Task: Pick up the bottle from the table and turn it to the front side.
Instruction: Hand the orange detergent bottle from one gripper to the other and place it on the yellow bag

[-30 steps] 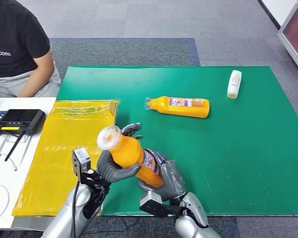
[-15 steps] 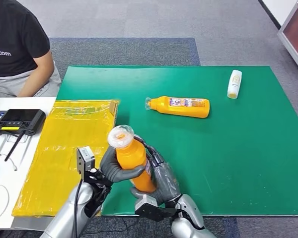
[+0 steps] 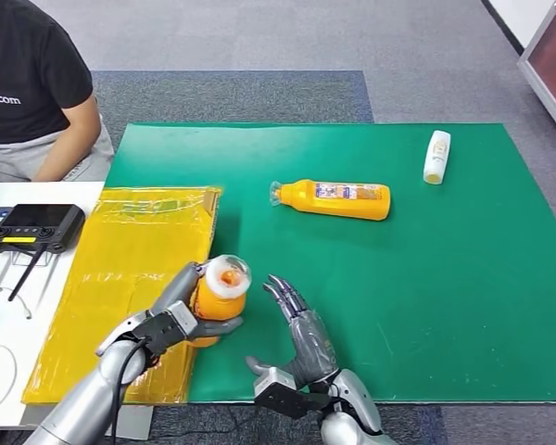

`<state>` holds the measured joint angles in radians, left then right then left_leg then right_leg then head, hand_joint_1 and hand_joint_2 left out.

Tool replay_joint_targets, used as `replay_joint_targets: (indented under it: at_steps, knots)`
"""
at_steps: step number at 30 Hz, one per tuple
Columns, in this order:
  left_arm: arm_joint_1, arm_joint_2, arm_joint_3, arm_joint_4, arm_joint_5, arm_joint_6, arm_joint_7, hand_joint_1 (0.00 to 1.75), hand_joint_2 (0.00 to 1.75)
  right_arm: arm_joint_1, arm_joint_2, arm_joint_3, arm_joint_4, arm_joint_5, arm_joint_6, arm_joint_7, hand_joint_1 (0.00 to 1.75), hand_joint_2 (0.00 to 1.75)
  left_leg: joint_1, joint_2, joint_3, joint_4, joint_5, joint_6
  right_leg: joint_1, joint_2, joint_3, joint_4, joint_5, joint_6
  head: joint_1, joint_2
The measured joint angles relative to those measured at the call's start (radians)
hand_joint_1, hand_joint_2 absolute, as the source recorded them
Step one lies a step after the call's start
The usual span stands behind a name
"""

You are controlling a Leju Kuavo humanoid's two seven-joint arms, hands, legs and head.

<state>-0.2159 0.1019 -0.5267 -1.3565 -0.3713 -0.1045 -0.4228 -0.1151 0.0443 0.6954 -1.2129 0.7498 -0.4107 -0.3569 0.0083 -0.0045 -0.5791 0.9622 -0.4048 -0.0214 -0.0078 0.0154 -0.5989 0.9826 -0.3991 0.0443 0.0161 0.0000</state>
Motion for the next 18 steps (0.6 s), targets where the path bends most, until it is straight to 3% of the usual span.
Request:
replay_joint_targets:
  at_steps: [9,17,18]
  knots:
    - [-0.019,0.183,0.054,-0.032,-0.233,0.061,0.04,1.75,1.75,0.028,0.0,-0.025,-0.002,0.0,0.006,-0.002,0.0,1.75,0.001,0.002,0.0,0.0,0.003,-0.004,0.001,0.003,-0.002,0.002,0.002,-0.004,0.0,0.0]
    - [-0.014,0.235,0.054,-0.037,-0.327,0.073,0.069,1.57,1.75,0.038,0.0,-0.038,-0.009,0.003,0.016,-0.002,0.0,1.75,0.001,0.001,0.0,0.0,0.003,-0.005,0.001,0.002,-0.003,0.002,0.003,-0.005,0.0,0.0]
    - [-0.014,0.235,0.052,-0.035,-0.329,0.075,0.068,1.44,1.75,0.038,0.0,-0.039,-0.009,0.003,0.019,-0.002,0.0,1.75,0.001,0.001,-0.001,0.0,0.003,-0.005,0.001,0.002,-0.003,0.002,0.003,-0.005,0.0,0.0]
